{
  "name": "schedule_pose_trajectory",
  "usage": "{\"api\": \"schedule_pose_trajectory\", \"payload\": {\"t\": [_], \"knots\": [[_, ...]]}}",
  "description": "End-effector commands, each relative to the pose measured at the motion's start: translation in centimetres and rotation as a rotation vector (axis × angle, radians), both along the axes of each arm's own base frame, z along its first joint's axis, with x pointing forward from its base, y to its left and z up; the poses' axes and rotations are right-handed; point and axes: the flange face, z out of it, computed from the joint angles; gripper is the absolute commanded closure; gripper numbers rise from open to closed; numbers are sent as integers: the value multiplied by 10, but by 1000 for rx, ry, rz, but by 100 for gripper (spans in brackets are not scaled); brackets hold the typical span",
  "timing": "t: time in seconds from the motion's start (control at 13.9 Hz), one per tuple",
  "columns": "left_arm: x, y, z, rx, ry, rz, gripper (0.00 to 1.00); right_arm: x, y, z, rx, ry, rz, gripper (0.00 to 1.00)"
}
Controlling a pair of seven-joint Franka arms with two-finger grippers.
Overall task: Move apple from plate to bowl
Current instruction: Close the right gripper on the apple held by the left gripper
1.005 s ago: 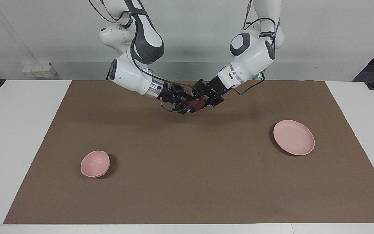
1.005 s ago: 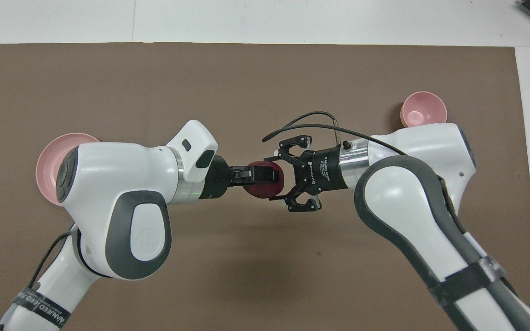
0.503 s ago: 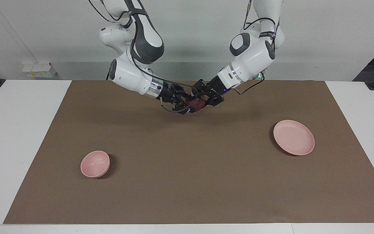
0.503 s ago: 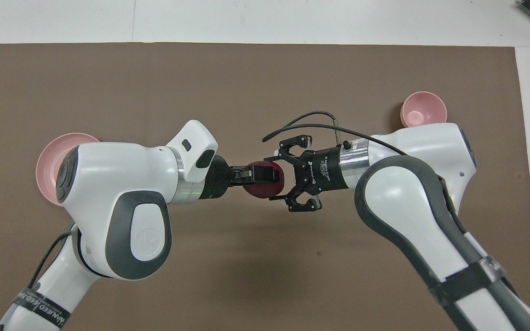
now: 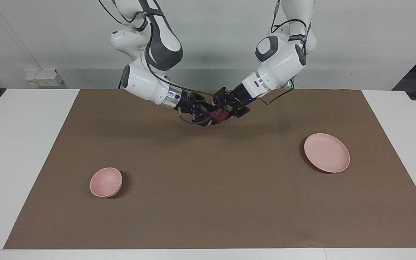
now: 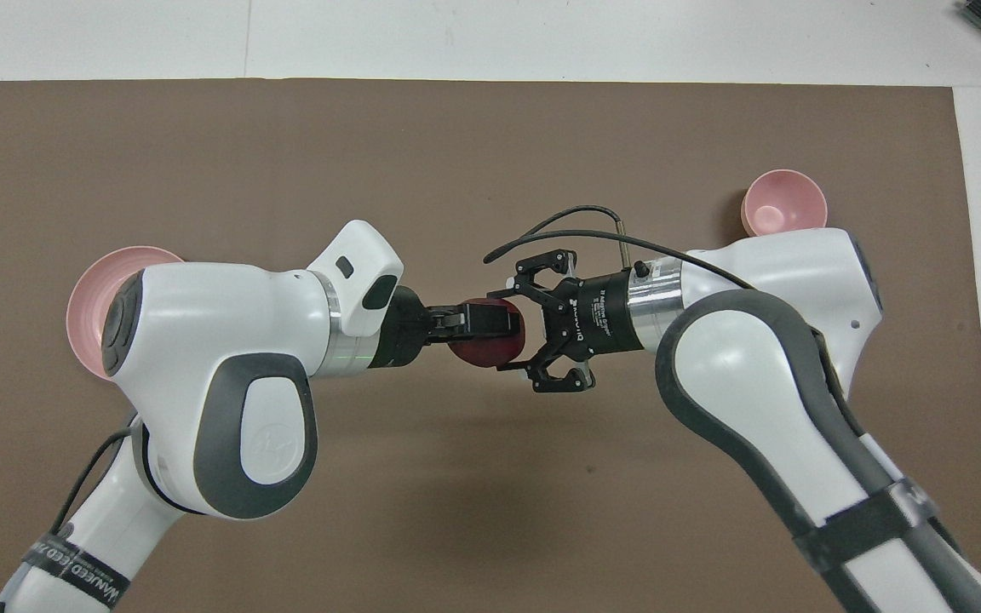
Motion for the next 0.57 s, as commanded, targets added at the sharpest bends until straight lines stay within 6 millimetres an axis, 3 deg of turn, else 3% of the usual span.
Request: {"api": "schedule_pose_trajectory", "payload": {"t": [0.0,0.29,0.5], "knots": [[-1,-4,17,-32,-5,17,0,-5,4,-2,5,-39,5,100],[10,11,22,30,-53,10,0,-2,-1,-4,-12,-94,50,100],[30,51,16,107,-66,24,0,10,-9,-11,-138,-184,151,100]]}}
